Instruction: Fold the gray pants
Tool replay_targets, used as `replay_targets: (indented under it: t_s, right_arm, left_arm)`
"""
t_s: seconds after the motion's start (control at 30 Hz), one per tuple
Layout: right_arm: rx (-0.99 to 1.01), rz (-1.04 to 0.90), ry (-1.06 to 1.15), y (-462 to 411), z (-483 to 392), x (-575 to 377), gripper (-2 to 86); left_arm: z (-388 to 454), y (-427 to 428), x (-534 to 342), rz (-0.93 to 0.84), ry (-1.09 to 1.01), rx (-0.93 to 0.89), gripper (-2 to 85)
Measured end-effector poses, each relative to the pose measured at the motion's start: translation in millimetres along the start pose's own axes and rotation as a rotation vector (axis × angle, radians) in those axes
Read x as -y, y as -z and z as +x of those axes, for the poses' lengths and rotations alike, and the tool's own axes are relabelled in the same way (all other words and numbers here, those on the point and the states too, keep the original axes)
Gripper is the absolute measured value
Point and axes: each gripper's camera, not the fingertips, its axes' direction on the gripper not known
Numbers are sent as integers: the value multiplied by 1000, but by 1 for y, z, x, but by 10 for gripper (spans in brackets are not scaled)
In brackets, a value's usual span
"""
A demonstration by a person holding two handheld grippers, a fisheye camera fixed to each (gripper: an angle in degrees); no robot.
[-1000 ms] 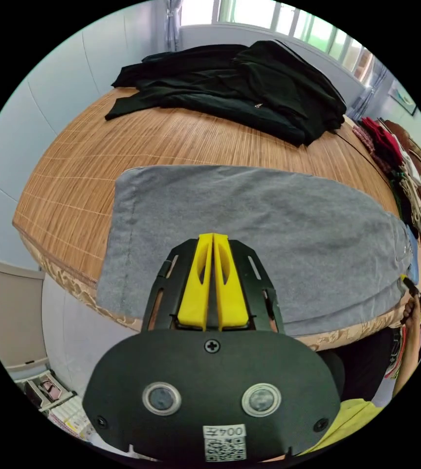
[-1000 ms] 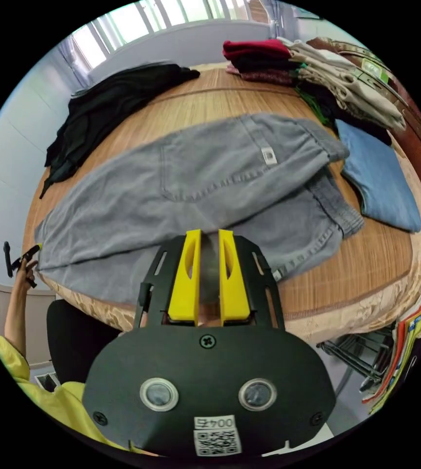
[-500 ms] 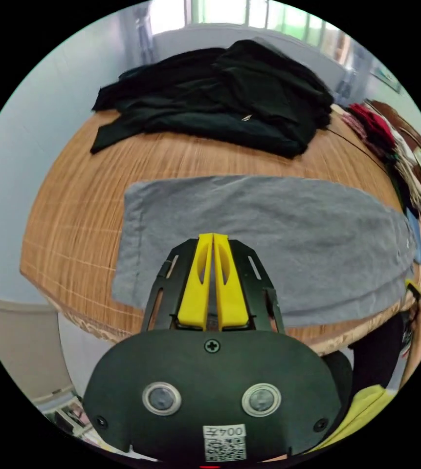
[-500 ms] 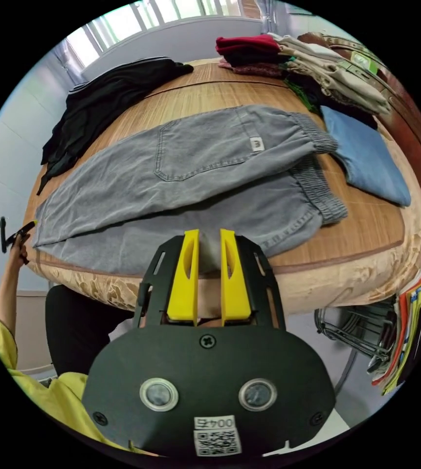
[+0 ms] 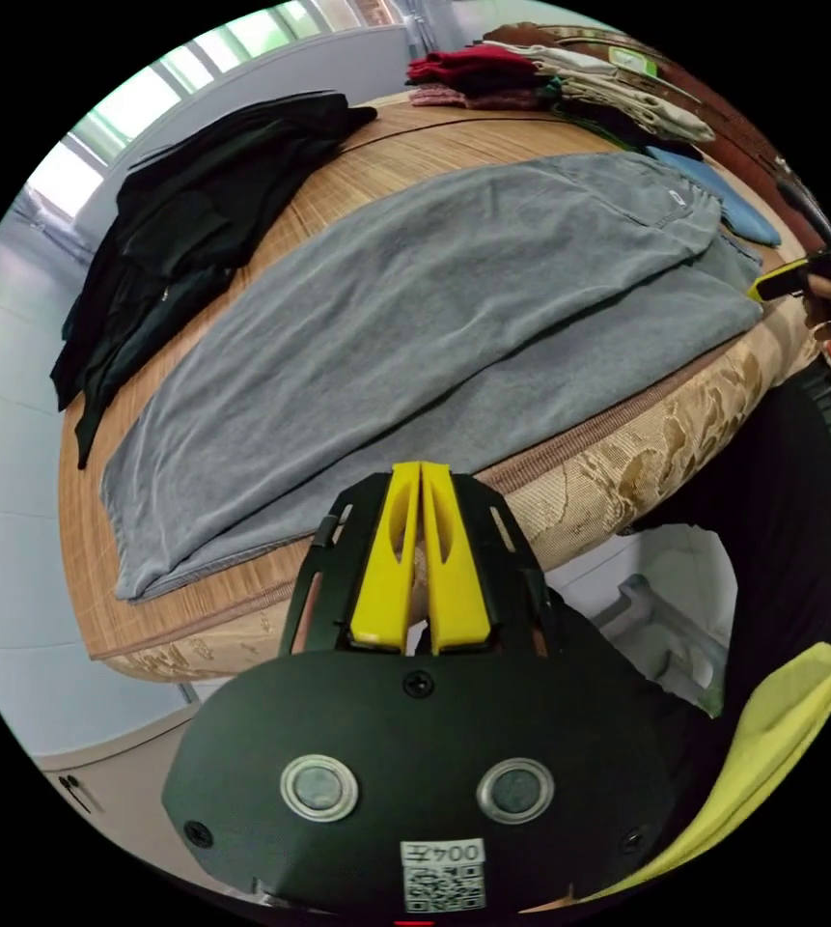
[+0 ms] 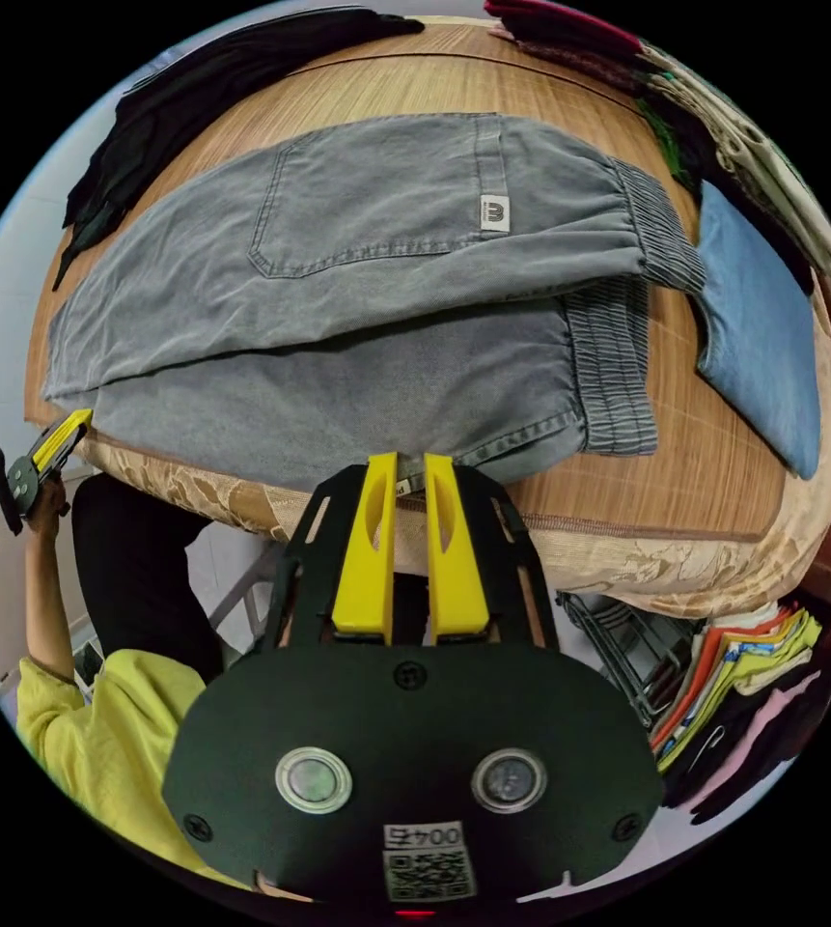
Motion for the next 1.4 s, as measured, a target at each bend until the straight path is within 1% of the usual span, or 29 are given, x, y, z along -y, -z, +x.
replay_targets:
  t_s: [0.13,0.33,0.4,0.5,0.57,0.67,0.7,0.8,0.87,0.9,0.97,1.0,1.03,1.07,1.1,1.13,1.17,1.2,1.27,1.37,1.4]
  right_arm:
    - [27,-22,41,19,5,-1,47]
    - [28,-62,0,46,11,-3,45]
    - [3,-71,28,55,9,-5,48]
    - [-61,-39,82,69,4,-17,56]
    - [-101,15,85,82,4,-31,59]
    - [-85,97,45,99,19,-51,57]
    - [-69,111,31,103,24,-55,56]
    - [72,183,-19,130,61,-80,68]
    - [306,332,-100,158,107,-107,85]
    - [374,382,-132,165,121,-114,93]
    - [619,548,-251,186,174,-139,118]
    - [671,574,-283,189,186,-143,123]
    - [774,616,-348,192,210,-149,130]
    - [870,639,-406,193,229,-152,141]
    - [916,643,-428,192,237,-152,148]
    - [993,632,-460,189,248,-149,158]
    - [1039,604,-481,185,254,-143,161]
    - [1053,591,-492,184,255,-140,165]
    - [1063,558,-528,180,257,-128,172]
    - [1104,557,-561,179,262,-118,171]
    - [1112,555,-566,180,263,-116,170]
  left_arm:
    - [14,-1,-8,-19,6,61,2]
    - [5,0,-30,-4,17,59,2]
    - [0,1,-36,-7,16,59,2]
    - [-11,2,-45,-16,21,57,2]
    - [-22,3,-55,-13,22,60,2]
    - [-41,5,-70,0,25,59,3]
    - [-45,5,-73,3,27,56,3]
    - [-75,7,-89,13,43,23,5]
    - [-110,8,-103,28,83,-42,9]
    - [-120,8,-107,31,99,-64,11]
    - [-167,9,-122,28,191,-171,22]
    - [-181,9,-126,19,225,-213,28]
    - [-207,9,-132,9,285,-359,40]
    - [-231,12,-140,39,357,-552,57]
    - [-242,14,-145,76,393,-653,65]
    - [-258,17,-157,163,467,-836,80]
    - [-270,15,-167,231,554,-992,93]
    - [-274,11,-172,252,595,-1065,99]
    - [-277,-10,-182,280,714,-1281,123]
    - [-275,-29,-191,295,814,-1401,139]
    - [-276,-32,-193,298,830,-1414,141]
